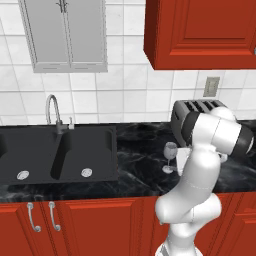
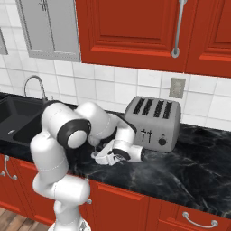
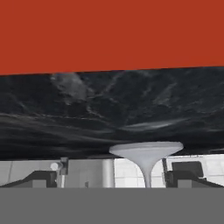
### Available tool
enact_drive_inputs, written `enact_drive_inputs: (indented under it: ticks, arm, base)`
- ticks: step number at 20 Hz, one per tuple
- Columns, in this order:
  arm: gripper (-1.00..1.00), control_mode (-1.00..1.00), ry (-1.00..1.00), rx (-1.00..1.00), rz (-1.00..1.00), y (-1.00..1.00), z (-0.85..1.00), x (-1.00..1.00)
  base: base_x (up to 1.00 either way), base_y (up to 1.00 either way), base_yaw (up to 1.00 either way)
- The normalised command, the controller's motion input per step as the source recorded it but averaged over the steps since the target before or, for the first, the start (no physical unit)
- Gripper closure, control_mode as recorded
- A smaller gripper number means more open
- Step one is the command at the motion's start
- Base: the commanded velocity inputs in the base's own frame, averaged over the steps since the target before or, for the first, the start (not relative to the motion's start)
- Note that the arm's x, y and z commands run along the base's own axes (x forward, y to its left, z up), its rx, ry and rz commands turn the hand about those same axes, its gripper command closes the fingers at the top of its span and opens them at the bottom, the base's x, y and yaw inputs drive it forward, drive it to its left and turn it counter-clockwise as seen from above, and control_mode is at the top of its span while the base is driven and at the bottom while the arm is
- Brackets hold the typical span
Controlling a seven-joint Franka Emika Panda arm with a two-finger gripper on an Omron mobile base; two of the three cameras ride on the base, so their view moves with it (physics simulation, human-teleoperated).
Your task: Retrieve the wine glasses from the counter and place one next to each plate.
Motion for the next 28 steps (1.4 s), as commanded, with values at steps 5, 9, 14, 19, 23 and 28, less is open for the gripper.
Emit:
enact_drive_inputs:
  ticks: [5,9,14,19,23,28]
  arm:
    - [-1.00,-1.00,0.00,0.00,-0.04,0.00,-0.11,0.19]
    - [-1.00,-1.00,0.00,0.00,0.00,0.01,0.00,0.08]
    - [-1.00,-1.00,0.01,0.00,0.00,0.03,0.00,0.00]
    - [-1.00,-1.00,0.00,0.00,0.00,0.00,0.00,-0.04]
    - [-1.00,-1.00,0.00,0.00,0.00,0.00,0.00,-0.23]
    - [-1.00,-1.00,0.05,0.00,-0.01,0.00,0.03,-0.11]
  base:
    - [0.00,0.00,0.00]
    - [0.00,0.00,0.00]
    - [0.00,0.00,0.00]
    - [0.00,0.00,0.00]
    - [0.00,0.00,0.00]
    - [0.00,0.00,0.00]
